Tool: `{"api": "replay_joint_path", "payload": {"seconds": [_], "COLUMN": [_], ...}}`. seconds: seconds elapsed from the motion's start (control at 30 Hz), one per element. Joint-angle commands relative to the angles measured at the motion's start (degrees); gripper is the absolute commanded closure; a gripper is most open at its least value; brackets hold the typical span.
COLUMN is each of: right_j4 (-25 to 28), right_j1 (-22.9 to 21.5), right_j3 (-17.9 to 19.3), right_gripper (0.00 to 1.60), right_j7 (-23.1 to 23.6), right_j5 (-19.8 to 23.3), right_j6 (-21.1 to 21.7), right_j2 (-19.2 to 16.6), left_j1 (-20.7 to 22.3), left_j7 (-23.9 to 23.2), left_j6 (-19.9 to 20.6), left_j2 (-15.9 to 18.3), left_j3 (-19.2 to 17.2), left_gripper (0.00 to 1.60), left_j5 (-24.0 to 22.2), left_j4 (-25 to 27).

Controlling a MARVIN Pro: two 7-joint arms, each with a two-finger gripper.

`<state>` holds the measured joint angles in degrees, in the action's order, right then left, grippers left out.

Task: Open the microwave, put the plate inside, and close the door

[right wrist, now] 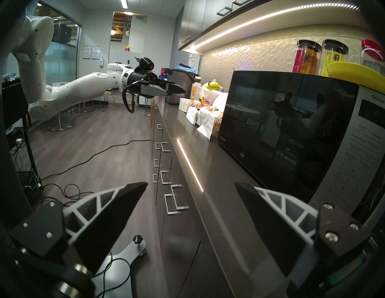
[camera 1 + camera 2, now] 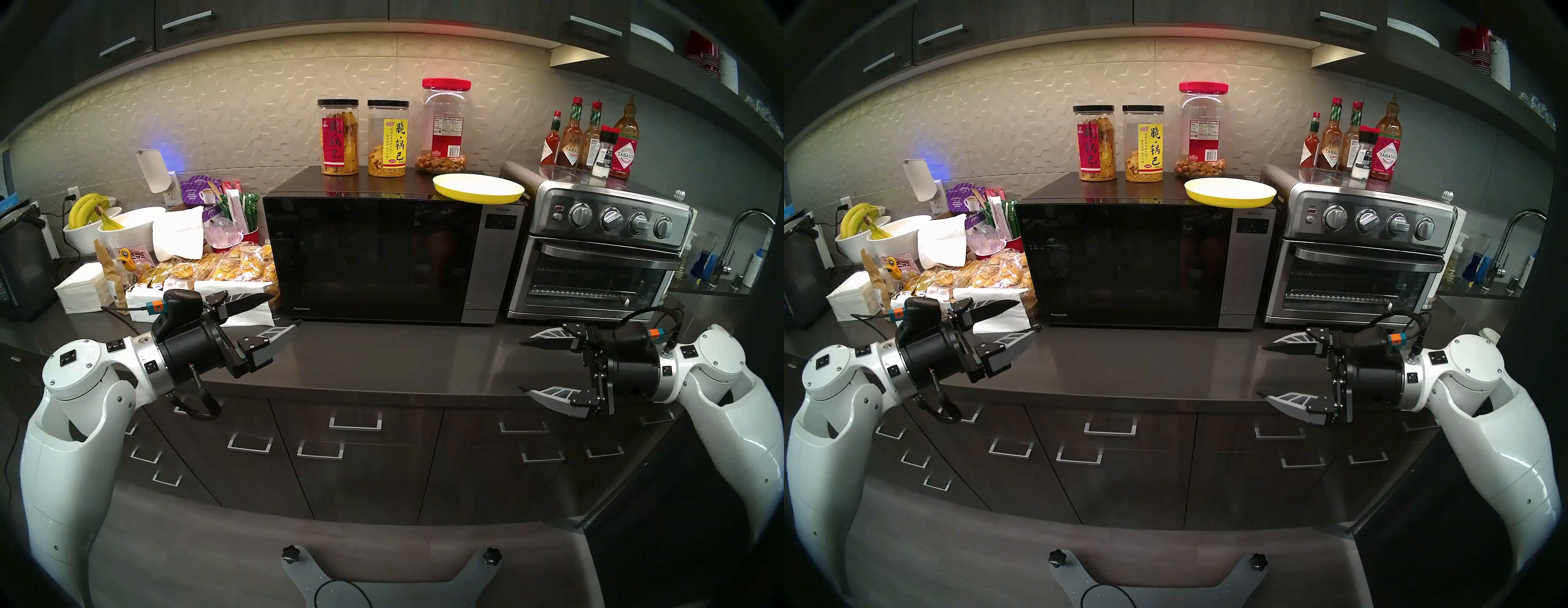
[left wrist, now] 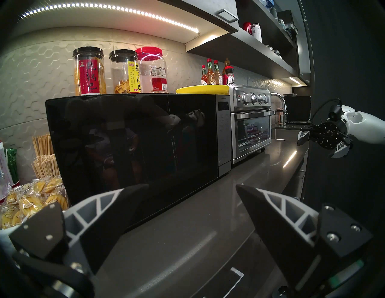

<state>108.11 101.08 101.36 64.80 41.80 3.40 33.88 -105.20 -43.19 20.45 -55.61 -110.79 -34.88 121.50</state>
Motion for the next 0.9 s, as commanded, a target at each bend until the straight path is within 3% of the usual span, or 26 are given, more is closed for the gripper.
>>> {"api": "replay_joint_path", "payload": {"seconds": [0.0, 0.87], "right_j4": [0.1, 0.9], "right_j1": [-0.2, -0.9], "right_j3": [0.2, 0.2], "right_gripper": [0.0, 0.0], "right_j7": [0.1, -0.6], "right_j5": [0.4, 0.7], "right_j6": [0.0, 0.8], "right_j2": [0.1, 0.1], "left_j1": [0.0, 0.0], "left_j7": [-0.1, -0.1], "left_j6": [0.0, 0.0], "left_j2": [0.1, 0.1], "left_j3": [-0.1, -0.1], "left_gripper": [0.0, 0.0], "left_j5": [0.0, 0.0], "left_j4": [0.5, 0.5]}}
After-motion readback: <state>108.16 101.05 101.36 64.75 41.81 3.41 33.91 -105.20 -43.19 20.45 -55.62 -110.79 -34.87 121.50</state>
